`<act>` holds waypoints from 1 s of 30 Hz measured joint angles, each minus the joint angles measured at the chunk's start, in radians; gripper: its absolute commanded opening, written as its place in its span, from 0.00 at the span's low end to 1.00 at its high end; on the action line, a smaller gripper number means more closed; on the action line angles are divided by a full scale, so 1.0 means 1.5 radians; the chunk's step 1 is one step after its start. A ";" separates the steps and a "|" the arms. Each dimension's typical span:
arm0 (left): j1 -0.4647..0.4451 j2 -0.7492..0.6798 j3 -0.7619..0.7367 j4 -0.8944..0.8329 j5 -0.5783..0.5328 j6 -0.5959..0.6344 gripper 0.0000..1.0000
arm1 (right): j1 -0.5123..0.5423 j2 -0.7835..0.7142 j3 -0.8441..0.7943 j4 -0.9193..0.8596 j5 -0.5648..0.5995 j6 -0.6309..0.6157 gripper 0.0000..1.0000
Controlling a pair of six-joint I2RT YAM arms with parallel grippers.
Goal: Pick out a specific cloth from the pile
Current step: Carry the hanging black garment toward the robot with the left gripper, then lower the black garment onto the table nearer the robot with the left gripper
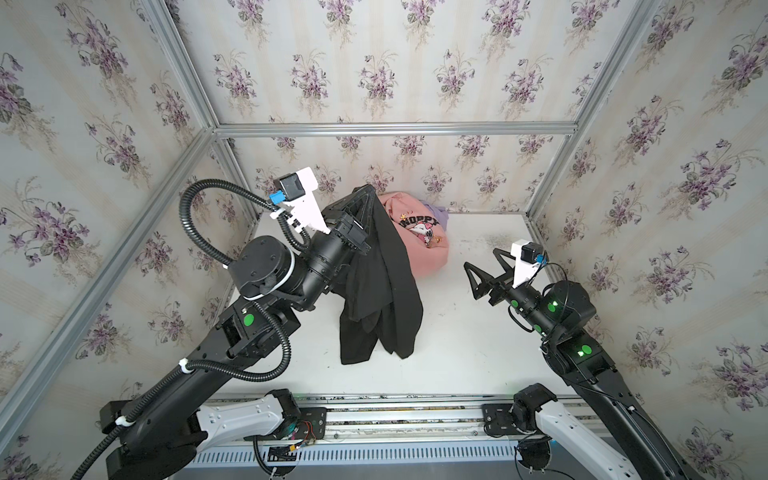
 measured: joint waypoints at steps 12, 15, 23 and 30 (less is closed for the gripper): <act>0.031 -0.040 -0.116 0.017 -0.047 0.029 0.01 | 0.000 0.015 -0.024 0.008 -0.006 0.010 1.00; 0.036 -0.066 -0.145 0.017 -0.055 0.030 0.01 | 0.000 0.023 -0.027 0.011 -0.010 0.012 0.99; 0.042 -0.143 -0.217 0.000 -0.104 0.081 0.02 | 0.000 0.040 -0.049 0.030 -0.022 0.028 0.99; 0.054 -0.212 -0.285 -0.025 -0.156 0.136 0.02 | 0.000 0.077 -0.061 0.040 -0.035 0.045 0.99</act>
